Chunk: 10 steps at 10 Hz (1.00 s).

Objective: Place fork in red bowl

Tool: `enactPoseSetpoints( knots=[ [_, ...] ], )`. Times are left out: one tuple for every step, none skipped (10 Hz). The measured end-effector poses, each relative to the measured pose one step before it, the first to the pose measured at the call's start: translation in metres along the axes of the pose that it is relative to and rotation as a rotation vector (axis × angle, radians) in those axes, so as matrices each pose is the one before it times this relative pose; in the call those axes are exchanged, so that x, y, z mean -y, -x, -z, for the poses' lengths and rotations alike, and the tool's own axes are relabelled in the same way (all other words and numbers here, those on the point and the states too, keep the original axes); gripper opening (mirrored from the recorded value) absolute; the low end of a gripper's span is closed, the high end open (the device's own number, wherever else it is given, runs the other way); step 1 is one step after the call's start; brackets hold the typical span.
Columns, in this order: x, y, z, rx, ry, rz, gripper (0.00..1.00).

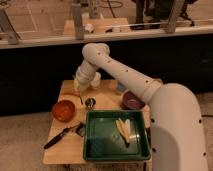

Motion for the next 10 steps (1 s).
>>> enactPoseSetpoints(
  knots=[
    [0.00957,0.00056,-0.00496,0.01255,-0.00023,0.02897,0.00],
    [0.00945,-0.00008,-0.00538,0.01321,-0.00143,0.03061,0.00],
    [0.00800,0.00026,-0.00464,0.01147,-0.00394,0.02951,0.00],
    [0.00662,0.00155,-0.00524,0.01631,-0.00690,0.03123,0.00],
    [0.00837,0.00022,-0.00695,0.01668,-0.00985,0.02553,0.00],
    [0.00936,0.00066,-0.00968,0.02026,-0.01713,0.02896,0.00],
    [0.00330,0.00318,-0.00752,0.01915,-0.01540,0.01473,0.00],
    [0.00394,0.00149,-0.00999,0.01834,-0.01918,0.01260,0.00],
    [0.00590,-0.00063,-0.01449,0.02111,-0.02158,0.01389,0.00],
    [0.00212,-0.00040,-0.00684,0.01191,-0.01209,0.00448,0.00]
  ],
)
